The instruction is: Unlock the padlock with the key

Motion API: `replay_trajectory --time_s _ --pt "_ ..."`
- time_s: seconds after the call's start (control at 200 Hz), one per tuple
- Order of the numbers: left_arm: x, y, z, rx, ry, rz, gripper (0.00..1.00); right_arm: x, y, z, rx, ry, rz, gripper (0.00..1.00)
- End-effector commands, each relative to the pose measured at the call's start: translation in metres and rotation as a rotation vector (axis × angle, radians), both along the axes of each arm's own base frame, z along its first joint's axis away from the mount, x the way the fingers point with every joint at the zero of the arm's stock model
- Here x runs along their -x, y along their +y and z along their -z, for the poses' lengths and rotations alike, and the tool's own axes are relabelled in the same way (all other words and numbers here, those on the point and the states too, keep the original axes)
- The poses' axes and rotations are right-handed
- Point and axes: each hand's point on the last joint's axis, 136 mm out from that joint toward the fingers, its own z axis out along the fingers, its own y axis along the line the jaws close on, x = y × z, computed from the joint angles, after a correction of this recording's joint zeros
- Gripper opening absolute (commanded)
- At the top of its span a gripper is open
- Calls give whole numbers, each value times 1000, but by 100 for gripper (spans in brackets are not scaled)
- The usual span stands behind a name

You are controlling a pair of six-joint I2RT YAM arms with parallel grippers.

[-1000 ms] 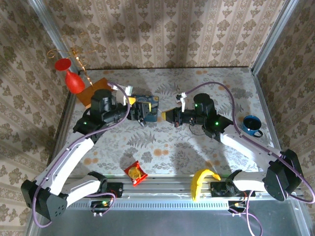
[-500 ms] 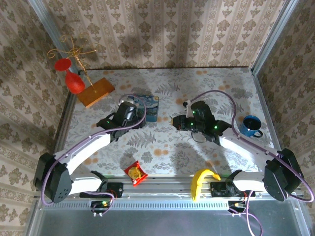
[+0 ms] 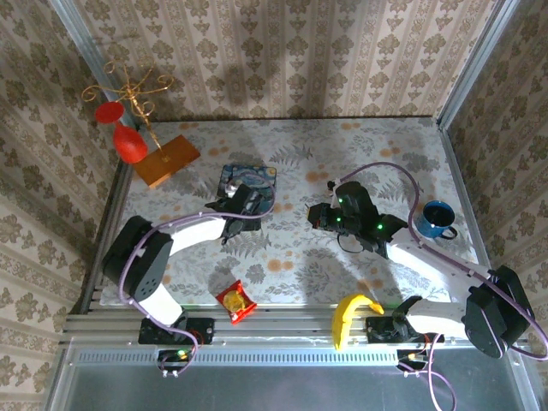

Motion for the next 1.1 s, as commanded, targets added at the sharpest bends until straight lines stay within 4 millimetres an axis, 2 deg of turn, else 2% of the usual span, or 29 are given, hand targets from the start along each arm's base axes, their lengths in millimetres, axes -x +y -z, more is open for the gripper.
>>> replay_trajectory --time_s 0.0,0.22,0.525,0.715,1.095 --pt "-24 -13 -8 -5 -80 -17 86 -2 -7 -3 12 -14 28 0" --pt "-49 -25 1 -30 -135 -45 87 -4 -4 -3 3 -18 18 0" --pt "-70 -56 -4 -25 -161 26 80 -6 -5 -1 0 -20 28 0" --pt "-71 -42 -5 -63 -155 -55 76 -7 -4 -1 -5 -15 26 0" --pt "-79 -39 1 -66 -154 -69 67 -10 -1 -2 -14 -14 21 0"
